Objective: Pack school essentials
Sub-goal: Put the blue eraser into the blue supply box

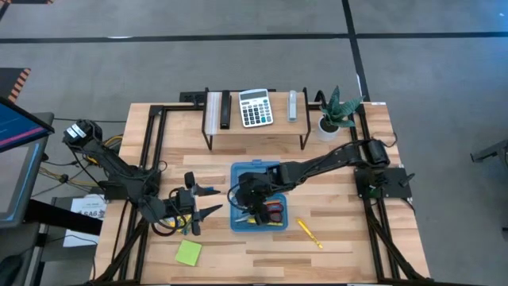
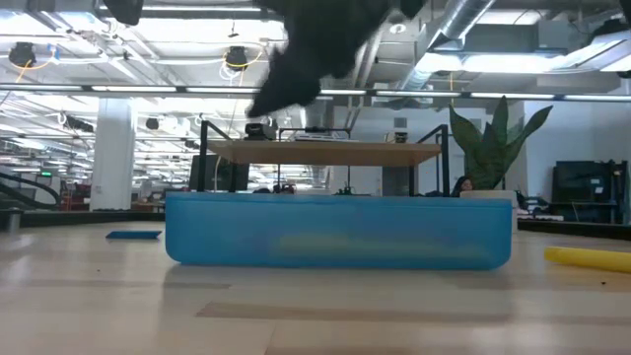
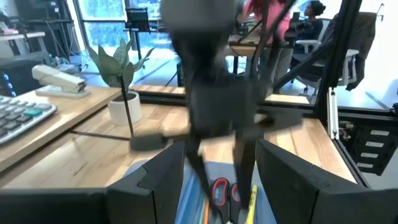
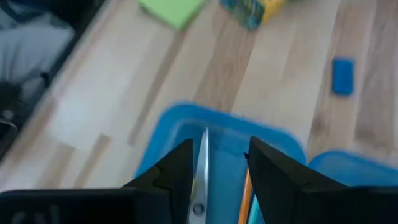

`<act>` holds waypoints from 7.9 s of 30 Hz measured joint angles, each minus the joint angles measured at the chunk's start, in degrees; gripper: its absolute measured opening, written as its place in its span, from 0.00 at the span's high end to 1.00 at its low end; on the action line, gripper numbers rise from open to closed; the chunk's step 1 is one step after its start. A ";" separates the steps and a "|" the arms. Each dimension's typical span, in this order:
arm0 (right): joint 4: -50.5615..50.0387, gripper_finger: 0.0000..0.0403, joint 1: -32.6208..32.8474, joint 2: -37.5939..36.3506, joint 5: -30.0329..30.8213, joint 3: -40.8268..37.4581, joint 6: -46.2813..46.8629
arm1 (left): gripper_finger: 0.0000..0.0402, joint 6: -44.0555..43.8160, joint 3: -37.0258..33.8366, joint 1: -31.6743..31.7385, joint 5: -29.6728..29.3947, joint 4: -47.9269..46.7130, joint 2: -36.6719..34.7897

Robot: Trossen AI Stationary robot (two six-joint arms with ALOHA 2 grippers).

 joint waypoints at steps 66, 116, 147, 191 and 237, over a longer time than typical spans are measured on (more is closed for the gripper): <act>38.44 0.65 1.13 -35.00 1.55 -48.27 8.11 | 0.53 -11.38 0.04 8.00 10.06 -13.64 -0.24; 36.52 0.65 1.04 -35.03 1.62 -48.27 6.70 | 0.53 -31.76 0.02 19.01 23.01 -40.94 0.52; 15.75 0.66 0.45 -35.03 -1.49 -40.30 7.33 | 0.53 -29.10 1.68 28.06 38.03 -53.20 0.02; 14.49 0.67 0.39 -35.03 -1.33 -40.30 5.65 | 0.63 -21.78 1.81 32.25 43.44 -50.74 17.31; 6.73 0.70 2.84 -46.37 0.21 -40.32 7.62 | 0.89 -14.24 30.45 23.57 49.33 -37.57 35.28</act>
